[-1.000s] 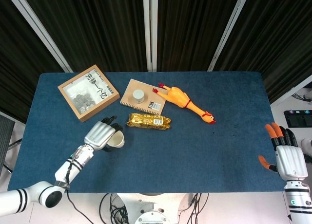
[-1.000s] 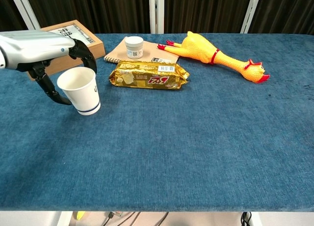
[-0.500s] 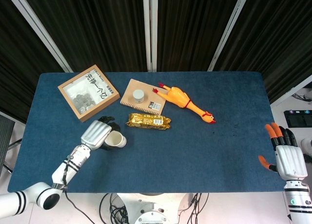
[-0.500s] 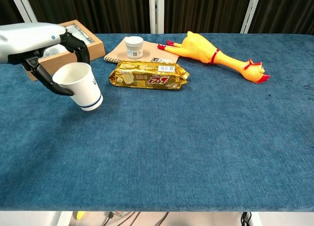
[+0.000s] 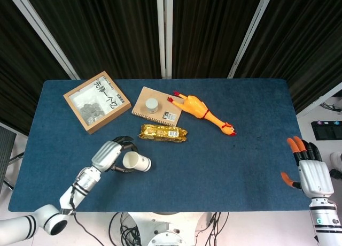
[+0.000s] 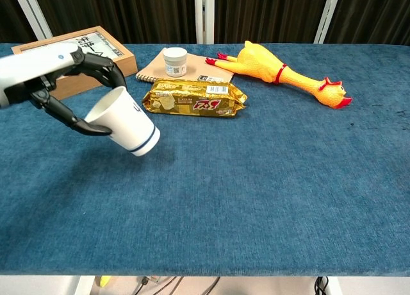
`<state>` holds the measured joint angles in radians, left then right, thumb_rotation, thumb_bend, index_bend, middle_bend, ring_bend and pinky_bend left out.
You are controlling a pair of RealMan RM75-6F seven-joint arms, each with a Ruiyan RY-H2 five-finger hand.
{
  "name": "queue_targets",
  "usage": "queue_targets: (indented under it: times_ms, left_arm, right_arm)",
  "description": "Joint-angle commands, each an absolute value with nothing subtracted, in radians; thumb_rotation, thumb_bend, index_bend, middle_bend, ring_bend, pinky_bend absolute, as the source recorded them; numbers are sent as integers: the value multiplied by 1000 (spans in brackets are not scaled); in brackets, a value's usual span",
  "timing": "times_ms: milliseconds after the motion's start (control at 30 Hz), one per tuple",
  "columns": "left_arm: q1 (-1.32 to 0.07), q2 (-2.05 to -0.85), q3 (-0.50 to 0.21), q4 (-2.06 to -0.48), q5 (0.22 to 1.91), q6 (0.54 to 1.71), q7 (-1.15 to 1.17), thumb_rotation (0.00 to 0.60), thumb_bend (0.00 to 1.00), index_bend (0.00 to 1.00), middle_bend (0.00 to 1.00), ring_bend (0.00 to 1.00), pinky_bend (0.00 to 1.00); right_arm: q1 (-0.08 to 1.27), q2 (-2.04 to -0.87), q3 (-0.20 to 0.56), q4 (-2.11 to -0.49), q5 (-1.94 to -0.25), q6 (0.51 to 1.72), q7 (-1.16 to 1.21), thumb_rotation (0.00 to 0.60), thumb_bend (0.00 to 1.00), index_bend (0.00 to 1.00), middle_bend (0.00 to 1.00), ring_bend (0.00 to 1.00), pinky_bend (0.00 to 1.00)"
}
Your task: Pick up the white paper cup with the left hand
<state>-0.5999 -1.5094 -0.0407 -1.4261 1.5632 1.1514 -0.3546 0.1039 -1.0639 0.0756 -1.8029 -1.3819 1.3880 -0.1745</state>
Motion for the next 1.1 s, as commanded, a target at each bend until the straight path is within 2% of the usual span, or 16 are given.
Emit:
queue_targets:
  times_ms: [33, 300, 367, 533, 633, 700, 867, 1100]
  left_arm:
    - [-594, -1588, -19, -1326, 1616, 1192, -433, 600, 147, 449, 440, 196, 234]
    - [-591, -1632, -4, -1242, 1628, 1207, -508, 600, 146, 437, 430, 188, 227]
    - [-596, -1627, 7, -1236, 1631, 1191, -512, 600, 146, 398, 389, 156, 218]
    - [-611, -1601, 34, -1242, 1639, 1143, -507, 600, 142, 194, 194, 52, 173]
    - [-614, -1588, 40, -1248, 1636, 1130, -503, 600, 142, 104, 135, 12, 150]
    - [-612, -1584, 39, -1247, 1637, 1136, -483, 600, 142, 79, 116, 2, 146]
    - [-608, -1563, 32, -1267, 1649, 1164, -360, 600, 142, 73, 107, 0, 137]
    - [-605, -1487, 11, -1457, 1607, 1130, 34, 600, 142, 111, 114, 0, 151]
  right_arm:
    - [109, -1054, 72, -1806, -1375, 1373, -165, 600, 176, 0, 0, 0, 0]
    - [114, -1048, 75, -1802, -1365, 1363, -150, 600, 176, 0, 0, 0, 0]
    - [115, -1049, 75, -1801, -1364, 1362, -150, 600, 176, 0, 0, 0, 0]
    - [115, -1049, 75, -1802, -1365, 1366, -150, 600, 176, 0, 0, 0, 0]
    - [114, -1050, 75, -1802, -1364, 1368, -150, 600, 176, 0, 0, 0, 0]
    - [114, -1051, 74, -1802, -1366, 1369, -150, 600, 176, 0, 0, 0, 0]
    - [115, -1051, 74, -1800, -1367, 1370, -151, 600, 176, 0, 0, 0, 0]
    - [115, -1050, 73, -1799, -1366, 1370, -148, 600, 176, 0, 0, 0, 0]
